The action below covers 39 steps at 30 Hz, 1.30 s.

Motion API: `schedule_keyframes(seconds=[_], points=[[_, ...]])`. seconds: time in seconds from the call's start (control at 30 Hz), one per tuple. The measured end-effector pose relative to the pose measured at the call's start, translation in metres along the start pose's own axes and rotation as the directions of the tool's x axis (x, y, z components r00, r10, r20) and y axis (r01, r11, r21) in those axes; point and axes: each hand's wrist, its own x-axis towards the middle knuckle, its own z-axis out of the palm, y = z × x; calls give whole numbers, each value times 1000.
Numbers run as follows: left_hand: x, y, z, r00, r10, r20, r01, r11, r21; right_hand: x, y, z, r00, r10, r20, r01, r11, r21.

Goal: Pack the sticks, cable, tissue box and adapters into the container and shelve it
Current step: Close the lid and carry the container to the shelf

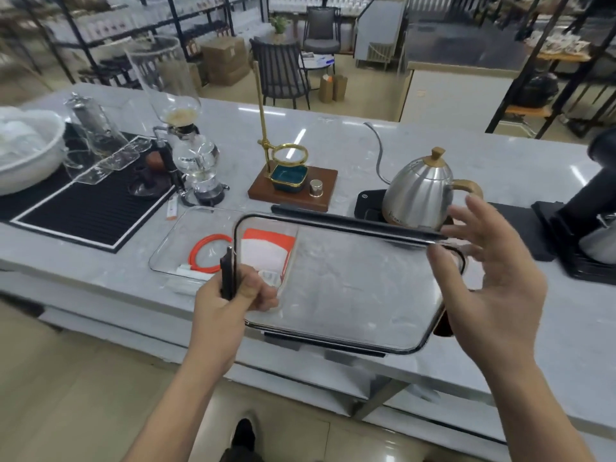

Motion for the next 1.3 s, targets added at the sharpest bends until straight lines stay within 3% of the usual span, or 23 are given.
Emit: schedule_keyframes(seconds=[0.17,0.3,0.53,0.67,0.77,1.03,1.3], points=[[7,7,-16,998,-12,-58,11,1000,-18,2,10,13,917,307,255,-327,944,39],[15,8,-30,995,-32,-99,32,999,0,-5,14,35,864,376,336,-453,871,192],[30,9,-67,973,-129,-190,123,991,-44,-22,19,79,749,459,479,-650,651,393],[46,11,-86,963,-177,-202,170,984,-53,-25,12,110,768,519,374,-640,620,453],[62,14,-98,955,-206,-212,201,979,-47,-28,3,137,792,512,334,-611,658,440],[104,18,-125,991,-56,-121,75,984,163,-32,-11,197,768,581,270,-633,624,458],[146,-4,-146,992,-105,-70,120,951,285,-32,-11,228,767,630,121,-639,734,230]])
